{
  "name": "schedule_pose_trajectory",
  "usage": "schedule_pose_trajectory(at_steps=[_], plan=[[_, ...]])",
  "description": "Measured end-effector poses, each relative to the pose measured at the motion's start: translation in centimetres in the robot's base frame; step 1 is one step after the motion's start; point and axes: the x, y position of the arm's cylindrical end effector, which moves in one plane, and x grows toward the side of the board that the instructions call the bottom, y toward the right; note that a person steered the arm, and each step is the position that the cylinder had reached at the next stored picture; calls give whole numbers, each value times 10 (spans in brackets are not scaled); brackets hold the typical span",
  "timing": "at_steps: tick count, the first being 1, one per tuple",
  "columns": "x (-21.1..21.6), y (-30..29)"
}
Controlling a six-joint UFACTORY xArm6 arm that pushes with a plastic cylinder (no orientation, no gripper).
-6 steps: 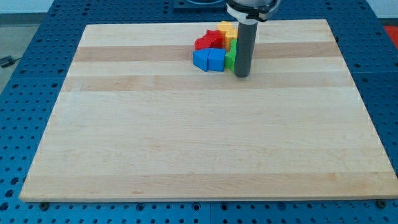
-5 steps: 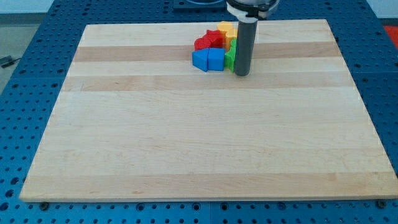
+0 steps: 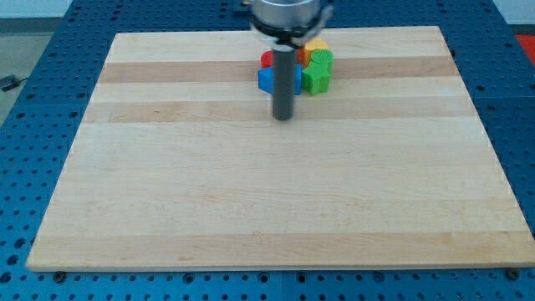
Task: Point your arm at the top right side of the yellow heart
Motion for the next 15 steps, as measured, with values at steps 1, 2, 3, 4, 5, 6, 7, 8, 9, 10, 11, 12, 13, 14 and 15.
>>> schedule_pose_trajectory(at_steps=[1, 2, 3, 4, 5, 6, 7, 8, 9, 10, 11, 12, 13, 14, 15], plan=[[-21, -35], [-41, -76], [-76, -96], [-119, -96], [-167, -95], [-176, -74], [-176, -27], [-176, 4], [-176, 22], [-176, 30], [-176, 31], [-192, 36], [-193, 57], [-194, 90], [-194, 115]])
